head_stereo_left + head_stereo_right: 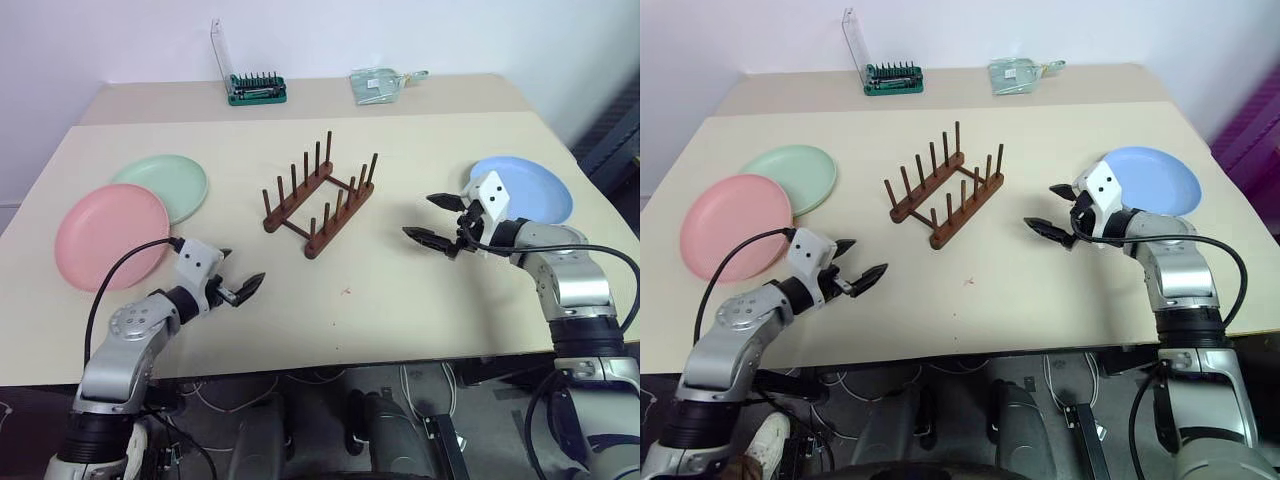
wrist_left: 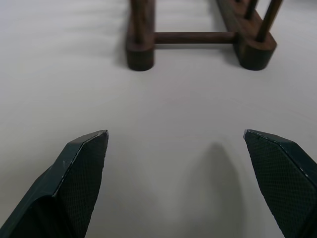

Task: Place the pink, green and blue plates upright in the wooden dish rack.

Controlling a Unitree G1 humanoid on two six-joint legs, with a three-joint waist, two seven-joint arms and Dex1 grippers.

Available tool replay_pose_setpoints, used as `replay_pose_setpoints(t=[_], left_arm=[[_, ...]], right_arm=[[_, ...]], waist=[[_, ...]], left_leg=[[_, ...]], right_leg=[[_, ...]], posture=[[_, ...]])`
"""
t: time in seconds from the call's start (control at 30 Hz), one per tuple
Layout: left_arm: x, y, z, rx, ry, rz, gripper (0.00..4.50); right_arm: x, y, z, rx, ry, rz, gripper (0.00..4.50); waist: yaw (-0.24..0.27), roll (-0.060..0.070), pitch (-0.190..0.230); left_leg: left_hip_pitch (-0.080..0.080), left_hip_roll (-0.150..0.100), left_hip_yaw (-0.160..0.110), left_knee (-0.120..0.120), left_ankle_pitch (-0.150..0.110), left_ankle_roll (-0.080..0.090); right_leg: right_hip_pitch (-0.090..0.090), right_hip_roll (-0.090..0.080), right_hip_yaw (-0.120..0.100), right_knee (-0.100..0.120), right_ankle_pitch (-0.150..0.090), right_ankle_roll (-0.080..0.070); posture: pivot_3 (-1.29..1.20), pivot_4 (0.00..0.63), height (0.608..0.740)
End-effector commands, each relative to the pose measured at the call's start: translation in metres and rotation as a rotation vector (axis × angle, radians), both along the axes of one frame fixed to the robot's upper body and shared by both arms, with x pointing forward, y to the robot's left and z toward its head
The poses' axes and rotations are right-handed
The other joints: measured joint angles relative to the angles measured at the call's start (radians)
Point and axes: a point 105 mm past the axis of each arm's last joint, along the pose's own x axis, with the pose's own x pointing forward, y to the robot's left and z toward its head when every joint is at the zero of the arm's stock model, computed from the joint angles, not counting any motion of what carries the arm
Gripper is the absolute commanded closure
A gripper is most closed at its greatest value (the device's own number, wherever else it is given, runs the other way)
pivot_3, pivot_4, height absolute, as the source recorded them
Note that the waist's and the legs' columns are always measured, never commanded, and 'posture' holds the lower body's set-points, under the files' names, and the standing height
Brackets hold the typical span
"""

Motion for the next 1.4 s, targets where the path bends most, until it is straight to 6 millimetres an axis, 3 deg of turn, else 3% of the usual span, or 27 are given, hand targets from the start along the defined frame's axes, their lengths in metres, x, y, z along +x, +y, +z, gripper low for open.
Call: replay_pose_setpoints(t=[0.03, 0.17, 0.3, 0.47, 0.73, 0.87, 1.0, 1.03, 1.2, 1.4], left_arm=[[0.003, -0.010, 0.007, 0.004, -0.031, -0.032, 0.00], [0.005, -0.020, 0.006, 0.005, -0.030, -0.062, 0.00], [0.012, -0.043, 0.004, 0.007, -0.021, -0.108, 0.00], [0.015, -0.070, -0.008, 0.022, 0.010, -0.150, 0.00], [0.038, -0.101, -0.034, 0.017, 0.054, -0.103, 0.00], [0.041, -0.113, -0.030, -0.017, 0.033, -0.147, 1.24], [0.039, -0.117, -0.032, -0.001, 0.022, -0.183, 3.40], [0.039, -0.116, -0.032, 0.000, 0.021, -0.185, 3.74], [0.034, -0.117, -0.020, -0.047, -0.007, -0.275, 3.75], [0.022, -0.123, -0.004, 0.017, -0.033, -0.596, 3.75]], right_arm=[[-0.001, -0.006, 0.015, -0.013, -0.073, -0.029, 0.04], [-0.003, -0.003, 0.014, -0.009, -0.077, -0.029, 0.04], [-0.003, 0.002, 0.015, 0.001, -0.088, -0.024, 0.04], [-0.003, 0.003, 0.017, 0.022, -0.110, -0.040, 0.04], [-0.009, 0.015, 0.006, 0.036, -0.087, -0.030, 0.04], [-0.014, 0.016, 0.008, 0.029, -0.086, -0.027, 0.00], [-0.017, 0.011, 0.008, 0.017, -0.084, -0.037, 0.00], [-0.017, 0.011, 0.007, 0.015, -0.084, -0.038, 0.00], [-0.022, 0.008, 0.005, -0.016, -0.070, -0.046, 0.00], [-0.050, -0.001, -0.010, -0.098, 0.015, 0.001, 0.00]], waist=[[0.001, 0.000, 0.000], [0.000, 0.000, 0.000], [0.002, 0.000, 0.000], [0.000, 0.000, 0.000], [0.007, 0.002, -0.003], [0.006, 0.004, -0.004], [0.007, 0.005, -0.005], [0.006, 0.005, -0.005], [0.003, 0.005, -0.006], [0.011, 0.005, -0.005]], left_leg=[[0.000, 0.000, 0.000, 0.000, 0.000, 0.000], [0.000, 0.000, 0.000, 0.000, 0.000, 0.000], [0.000, -0.001, 0.000, 0.000, 0.000, 0.000], [0.000, -0.001, 0.000, 0.000, 0.000, 0.000], [0.001, -0.002, -0.001, 0.002, 0.000, 0.000], [0.001, -0.002, -0.002, 0.002, 0.000, 0.001], [0.001, -0.002, -0.002, 0.002, 0.000, 0.001], [0.001, -0.002, -0.002, 0.002, 0.000, 0.001], [0.001, -0.002, -0.002, 0.002, 0.000, 0.001], [0.000, -0.002, -0.002, 0.002, 0.000, 0.001]], right_leg=[[0.000, 0.000, 0.000, 0.000, 0.001, 0.002], [0.000, 0.000, 0.000, 0.000, 0.001, 0.002], [0.000, 0.000, 0.000, 0.000, 0.001, 0.002], [0.000, 0.000, 0.000, 0.000, 0.001, 0.002], [0.004, 0.000, 0.000, 0.000, 0.001, 0.002], [0.003, 0.000, 0.000, 0.000, 0.001, 0.002], [0.004, 0.000, 0.000, 0.000, 0.001, 0.002], [0.004, 0.000, 0.000, 0.000, 0.001, 0.002], [0.003, 0.000, 0.000, 0.000, 0.001, 0.002], [0.002, 0.000, -0.001, -0.001, -0.001, -0.001]], posture=[[0.00, 0.150, 0.730], [0.00, 0.150, 0.730], [0.00, 0.150, 0.730], [0.00, 0.150, 0.730], [0.00, 0.150, 0.730], [0.00, 0.150, 0.730], [0.00, 0.150, 0.730], [0.00, 0.150, 0.730], [0.00, 0.150, 0.730], [0.00, 0.150, 0.730]])
